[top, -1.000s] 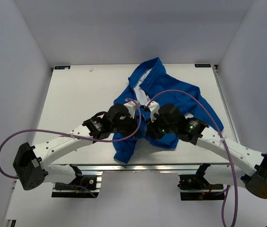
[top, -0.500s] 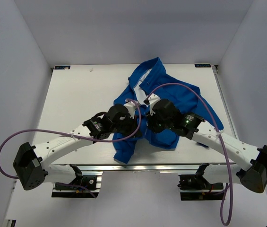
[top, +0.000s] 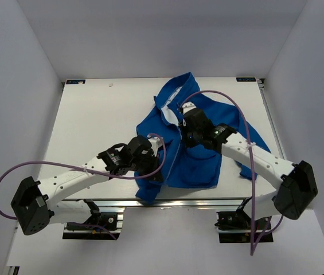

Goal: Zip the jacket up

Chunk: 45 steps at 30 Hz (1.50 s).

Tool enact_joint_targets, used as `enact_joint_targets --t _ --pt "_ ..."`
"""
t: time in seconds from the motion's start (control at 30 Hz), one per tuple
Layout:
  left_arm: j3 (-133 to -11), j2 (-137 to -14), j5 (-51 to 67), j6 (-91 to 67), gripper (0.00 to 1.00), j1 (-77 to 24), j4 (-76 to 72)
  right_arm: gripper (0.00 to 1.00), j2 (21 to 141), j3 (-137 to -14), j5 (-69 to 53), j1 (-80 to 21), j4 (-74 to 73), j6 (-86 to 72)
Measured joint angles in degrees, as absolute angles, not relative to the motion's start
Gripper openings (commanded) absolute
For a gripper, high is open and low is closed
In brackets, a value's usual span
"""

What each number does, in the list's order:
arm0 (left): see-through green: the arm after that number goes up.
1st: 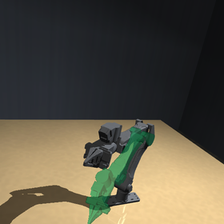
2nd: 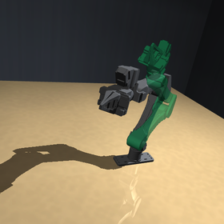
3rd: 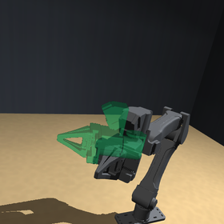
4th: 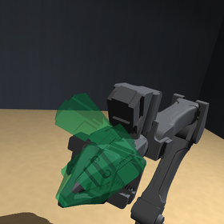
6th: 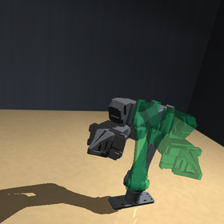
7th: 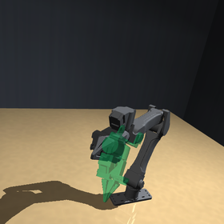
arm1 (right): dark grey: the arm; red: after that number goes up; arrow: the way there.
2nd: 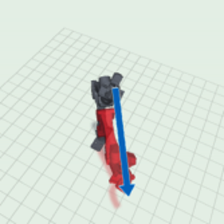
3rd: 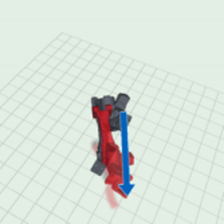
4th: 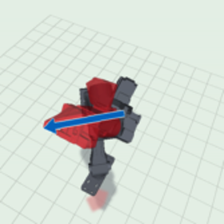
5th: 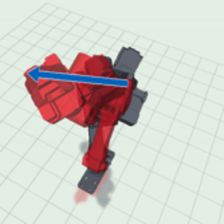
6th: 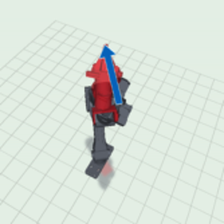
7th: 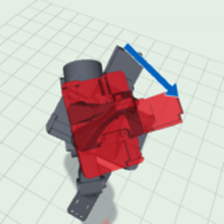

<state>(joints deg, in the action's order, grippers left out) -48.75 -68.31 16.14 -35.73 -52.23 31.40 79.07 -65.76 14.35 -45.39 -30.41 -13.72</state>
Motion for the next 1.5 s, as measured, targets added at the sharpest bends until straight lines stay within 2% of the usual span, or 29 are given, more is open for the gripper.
enact_joint_targets --t 0.5,0.67,0.97,1.23,1.47,1.5 --pt "-43.68 -67.22 16.80 -38.13 0.00 -52.18 33.41 0.00 102.69 -79.92 10.46 -27.70 -15.97 -15.16" --pt "-42.85 -66.94 15.81 -38.63 0.00 -51.20 30.17 0.00 113.19 -90.91 8.23 -26.26 -15.07 -16.62" --pt "-39.70 -64.51 15.68 -38.74 0.00 -51.16 33.87 0.00 133.51 -119.31 10.00 -21.19 -13.13 -19.46" --pt "-38.94 -59.86 12.45 -39.97 0.00 -50.33 30.98 0.00 140.97 -128.60 6.33 -19.35 -14.90 -20.56" --pt "-39.59 -61.19 11.05 -40.49 0.00 -50.30 32.77 0.00 141.78 -127.44 -1.61 -18.96 -9.61 -20.45" --pt "-40.29 -62.30 10.94 -40.47 0.03 -50.33 33.69 0.12 141.27 -126.15 -3.20 -18.76 -8.01 -20.38"
